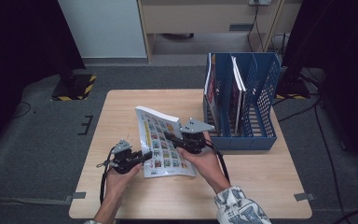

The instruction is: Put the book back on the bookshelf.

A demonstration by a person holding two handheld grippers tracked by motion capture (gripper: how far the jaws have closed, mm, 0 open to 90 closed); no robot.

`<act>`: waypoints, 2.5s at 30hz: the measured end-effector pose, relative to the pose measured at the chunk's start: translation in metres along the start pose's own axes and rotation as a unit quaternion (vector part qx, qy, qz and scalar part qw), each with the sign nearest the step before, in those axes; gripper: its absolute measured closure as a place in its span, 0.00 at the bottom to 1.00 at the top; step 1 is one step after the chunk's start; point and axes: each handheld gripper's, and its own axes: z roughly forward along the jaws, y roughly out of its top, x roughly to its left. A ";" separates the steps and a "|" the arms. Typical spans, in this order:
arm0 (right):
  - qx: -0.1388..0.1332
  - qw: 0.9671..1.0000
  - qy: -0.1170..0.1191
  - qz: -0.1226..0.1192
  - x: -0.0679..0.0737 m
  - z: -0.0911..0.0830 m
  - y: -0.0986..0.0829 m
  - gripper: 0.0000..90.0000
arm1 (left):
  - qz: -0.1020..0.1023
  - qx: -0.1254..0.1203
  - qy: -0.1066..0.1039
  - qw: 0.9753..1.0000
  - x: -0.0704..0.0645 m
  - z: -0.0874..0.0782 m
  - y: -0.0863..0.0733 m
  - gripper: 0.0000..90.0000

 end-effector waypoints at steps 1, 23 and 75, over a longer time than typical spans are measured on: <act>-0.002 1.000 0.001 0.001 0.000 0.000 0.000 0.80 | 0.000 0.000 0.000 1.000 0.000 0.000 0.000 0.76; -0.029 0.999 0.017 0.023 -0.010 -0.007 0.002 0.79 | 0.062 -0.025 0.043 0.997 -0.007 -0.012 0.009 0.78; -0.034 0.999 -0.013 0.004 0.008 -0.003 0.018 0.82 | 0.048 0.010 0.049 0.998 0.009 -0.015 0.003 0.51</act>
